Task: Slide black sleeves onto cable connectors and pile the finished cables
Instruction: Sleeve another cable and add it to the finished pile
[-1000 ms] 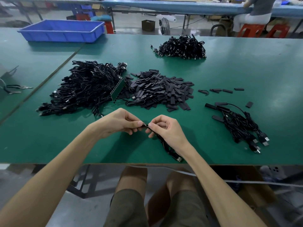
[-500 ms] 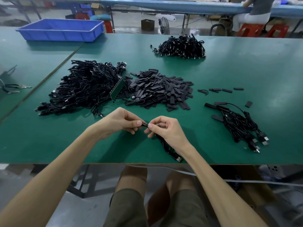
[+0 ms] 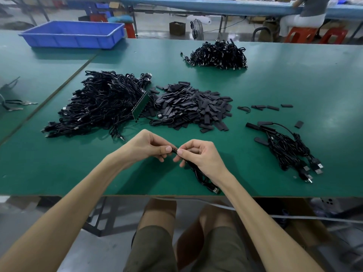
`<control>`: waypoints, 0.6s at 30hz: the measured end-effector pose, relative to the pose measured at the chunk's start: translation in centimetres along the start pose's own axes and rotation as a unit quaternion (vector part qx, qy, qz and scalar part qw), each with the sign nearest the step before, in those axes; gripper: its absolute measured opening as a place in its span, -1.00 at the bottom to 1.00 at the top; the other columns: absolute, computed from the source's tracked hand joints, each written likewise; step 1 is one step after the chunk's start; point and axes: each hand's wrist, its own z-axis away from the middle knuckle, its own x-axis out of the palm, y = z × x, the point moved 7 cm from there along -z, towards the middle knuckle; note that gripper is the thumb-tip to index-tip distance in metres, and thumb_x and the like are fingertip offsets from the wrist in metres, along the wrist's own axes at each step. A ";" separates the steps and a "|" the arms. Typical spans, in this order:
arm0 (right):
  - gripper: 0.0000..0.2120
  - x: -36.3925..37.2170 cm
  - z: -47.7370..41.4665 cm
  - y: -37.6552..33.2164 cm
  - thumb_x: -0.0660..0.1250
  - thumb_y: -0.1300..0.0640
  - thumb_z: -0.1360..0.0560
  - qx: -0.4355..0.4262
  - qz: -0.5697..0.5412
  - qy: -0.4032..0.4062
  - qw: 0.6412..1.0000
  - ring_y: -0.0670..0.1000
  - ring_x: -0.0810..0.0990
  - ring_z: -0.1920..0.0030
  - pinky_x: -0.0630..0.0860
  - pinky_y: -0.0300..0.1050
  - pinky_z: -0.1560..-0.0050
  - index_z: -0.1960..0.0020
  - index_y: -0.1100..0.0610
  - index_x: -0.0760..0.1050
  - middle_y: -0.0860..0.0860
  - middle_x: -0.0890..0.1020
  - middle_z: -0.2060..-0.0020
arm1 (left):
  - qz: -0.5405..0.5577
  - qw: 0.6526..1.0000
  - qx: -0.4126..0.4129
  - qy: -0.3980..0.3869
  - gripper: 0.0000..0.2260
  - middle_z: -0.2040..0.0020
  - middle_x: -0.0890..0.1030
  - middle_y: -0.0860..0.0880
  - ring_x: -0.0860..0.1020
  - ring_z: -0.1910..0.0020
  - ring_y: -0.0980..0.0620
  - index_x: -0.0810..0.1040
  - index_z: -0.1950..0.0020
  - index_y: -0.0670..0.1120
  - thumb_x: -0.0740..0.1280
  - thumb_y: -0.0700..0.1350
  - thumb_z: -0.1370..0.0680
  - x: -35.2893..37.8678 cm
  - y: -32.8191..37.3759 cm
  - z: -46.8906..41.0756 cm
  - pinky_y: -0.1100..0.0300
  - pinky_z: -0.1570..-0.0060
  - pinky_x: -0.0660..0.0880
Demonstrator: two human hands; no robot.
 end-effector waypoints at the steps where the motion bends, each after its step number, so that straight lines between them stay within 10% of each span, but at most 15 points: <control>1: -0.93 0.0 0.0 0.0 0.47 0.24 -0.57 0.002 0.001 0.001 1.000 0.02 0.65 0.36 0.61 -0.16 0.20 0.07 0.22 0.63 0.14 0.76 0.20 | -0.003 1.000 0.002 0.002 -0.77 0.06 0.71 -0.28 0.61 0.23 -0.03 0.72 -0.10 -0.22 0.45 -0.14 -0.51 0.1 0.1 0.0 0.22 0.16 0.62; 18: -0.93 0.1 0.3 -0.2 0.46 0.26 -0.57 0.005 0.015 -0.004 1.000 -0.03 0.61 0.41 0.56 -0.22 0.27 0.09 0.24 0.63 0.12 0.76 0.23 | -0.029 0.999 0.022 0.025 -0.84 0.19 0.73 -0.16 0.61 0.34 0.06 0.71 -0.10 -0.26 0.43 -0.28 -0.55 0.3 0.5 0.4 0.25 0.23 0.61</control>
